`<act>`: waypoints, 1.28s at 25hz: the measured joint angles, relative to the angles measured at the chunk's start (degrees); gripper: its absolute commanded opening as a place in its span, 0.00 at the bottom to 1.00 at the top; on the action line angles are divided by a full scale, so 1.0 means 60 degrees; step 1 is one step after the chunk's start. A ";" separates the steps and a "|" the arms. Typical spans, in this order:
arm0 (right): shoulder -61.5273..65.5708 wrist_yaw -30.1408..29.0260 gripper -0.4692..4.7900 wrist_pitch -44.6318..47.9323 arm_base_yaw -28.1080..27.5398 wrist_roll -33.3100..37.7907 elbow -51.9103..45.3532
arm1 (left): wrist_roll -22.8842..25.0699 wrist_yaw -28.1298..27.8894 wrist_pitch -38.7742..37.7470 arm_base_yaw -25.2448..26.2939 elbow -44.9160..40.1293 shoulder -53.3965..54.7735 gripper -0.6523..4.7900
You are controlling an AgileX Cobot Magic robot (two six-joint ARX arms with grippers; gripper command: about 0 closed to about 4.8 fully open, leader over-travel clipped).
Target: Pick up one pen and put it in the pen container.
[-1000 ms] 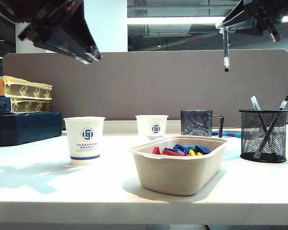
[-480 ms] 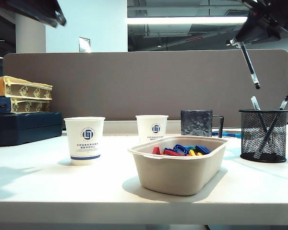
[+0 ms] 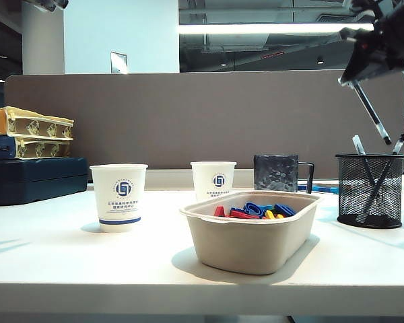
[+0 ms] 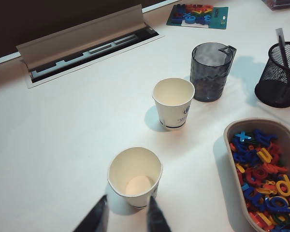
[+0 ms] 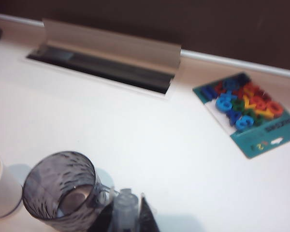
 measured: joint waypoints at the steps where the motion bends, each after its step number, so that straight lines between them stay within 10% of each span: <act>1: 0.0066 0.0025 0.13 -0.0062 0.0000 -0.0004 -0.0004 | -0.0113 0.0000 0.0004 0.0000 0.0000 -0.0004 0.30; 32: 0.1249 0.0229 0.13 -0.0798 0.0004 -0.0204 -0.0069 | -0.0382 -0.0029 -0.0025 0.0000 0.0000 -0.0124 0.30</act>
